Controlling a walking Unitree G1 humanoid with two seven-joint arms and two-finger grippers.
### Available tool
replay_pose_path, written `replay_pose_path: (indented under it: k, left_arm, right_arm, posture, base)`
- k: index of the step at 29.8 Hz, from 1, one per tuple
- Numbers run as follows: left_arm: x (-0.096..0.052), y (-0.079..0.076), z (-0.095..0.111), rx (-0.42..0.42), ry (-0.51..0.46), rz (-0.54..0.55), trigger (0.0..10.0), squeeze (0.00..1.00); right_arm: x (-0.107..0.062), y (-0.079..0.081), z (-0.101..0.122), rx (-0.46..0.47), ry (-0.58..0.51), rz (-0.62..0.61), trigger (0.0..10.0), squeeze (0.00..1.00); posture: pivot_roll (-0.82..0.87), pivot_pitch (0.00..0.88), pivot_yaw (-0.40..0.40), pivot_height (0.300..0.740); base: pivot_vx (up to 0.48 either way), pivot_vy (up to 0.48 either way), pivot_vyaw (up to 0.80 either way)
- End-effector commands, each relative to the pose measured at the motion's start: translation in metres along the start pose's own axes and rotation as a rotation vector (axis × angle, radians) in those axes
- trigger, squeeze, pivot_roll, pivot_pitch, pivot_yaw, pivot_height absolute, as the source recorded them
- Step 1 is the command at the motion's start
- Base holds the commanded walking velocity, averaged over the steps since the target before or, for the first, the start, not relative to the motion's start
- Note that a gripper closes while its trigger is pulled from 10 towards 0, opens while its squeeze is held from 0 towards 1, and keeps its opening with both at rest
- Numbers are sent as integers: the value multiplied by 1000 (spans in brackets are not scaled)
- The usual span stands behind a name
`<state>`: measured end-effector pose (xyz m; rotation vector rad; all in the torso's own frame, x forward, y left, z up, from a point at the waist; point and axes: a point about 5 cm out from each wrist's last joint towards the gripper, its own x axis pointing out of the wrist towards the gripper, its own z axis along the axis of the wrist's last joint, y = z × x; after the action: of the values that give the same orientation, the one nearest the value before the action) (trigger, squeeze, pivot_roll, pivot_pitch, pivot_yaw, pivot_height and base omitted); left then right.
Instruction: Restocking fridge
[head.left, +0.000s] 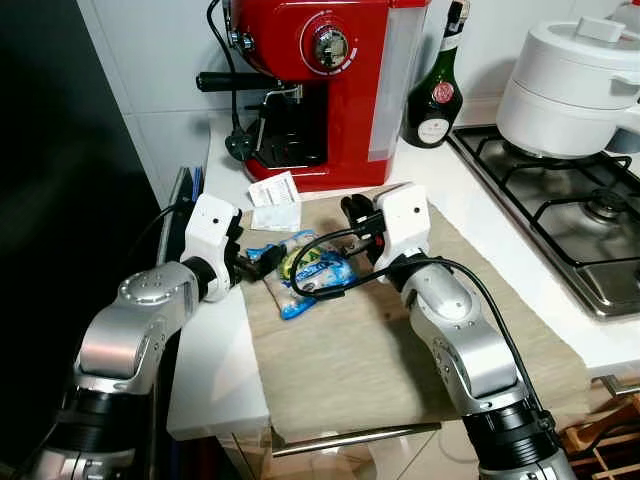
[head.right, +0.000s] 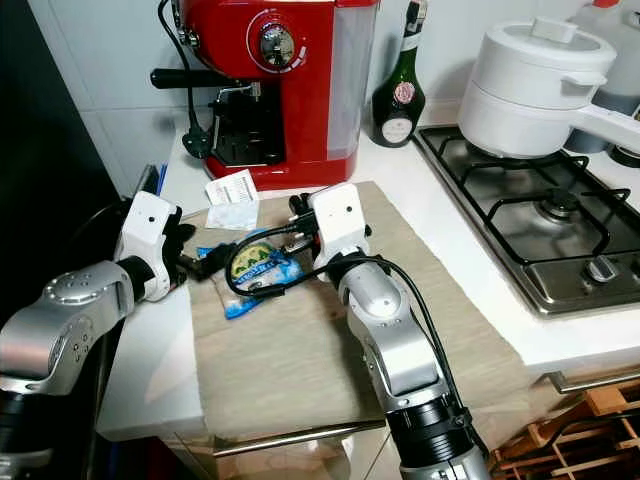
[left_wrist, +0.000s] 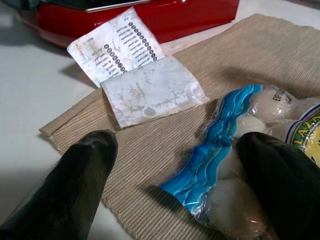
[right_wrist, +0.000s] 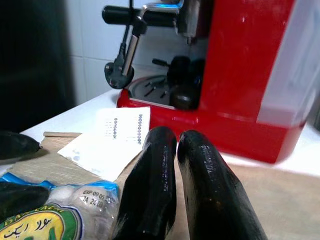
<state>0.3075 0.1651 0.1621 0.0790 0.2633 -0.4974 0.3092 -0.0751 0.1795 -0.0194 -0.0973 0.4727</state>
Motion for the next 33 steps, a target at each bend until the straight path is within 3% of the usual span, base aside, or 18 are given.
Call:
replay_pose_path:
  k: [1, 7, 13, 24, 26, 28, 33]
  left_arm:
    - [-1, -2, -11, -8, 36, -1, 10000, 0]
    - [-5, 0, -1, -20, -72, 34, 10000, 0]
    - [-3, -4, 3, 6, -88, 38, 10000, 0]
    - [-3, -3, 3, -4, -97, 45, 10000, 0]
    - [-4, -3, 3, 16, -94, 48, 10000, 0]
    - [-6, -2, 7, 76, -125, 62, 10000, 0]
    - [-9, -1, 14, 191, -186, 79, 10000, 0]
  right_arm:
    - [-4, -7, -2, 43, 21, -25, 10000, 0]
    - [-8, -18, -3, -3, 8, -80, 10000, 0]
    - [-6, -18, -4, -24, 19, -77, 10000, 0]
    - [-6, -14, -2, -34, 2, -74, 10000, 0]
    - [-6, -13, -1, -18, -3, -69, 10000, 0]
    - [-9, -10, 1, 120, -7, -41, 10000, 0]
    - [-14, -8, -4, 226, 38, -26, 10000, 0]
  posture:
    - [-67, 0, 21, 740]
    - [-72, 0, 11, 740]
    - [-69, 0, 5, 740]
    - [-67, 0, 4, 740]
    - [-67, 0, 4, 740]
    - [-62, 0, 8, 740]
    - [-60, 0, 9, 740]
  base:
    - [0, 0, 0]
    - [0, 228, -218]
    - [0, 304, -717]
    - [0, 0, 0]
    - [0, 0, 0]
    - [0, 0, 0]
    - [0, 0, 0]
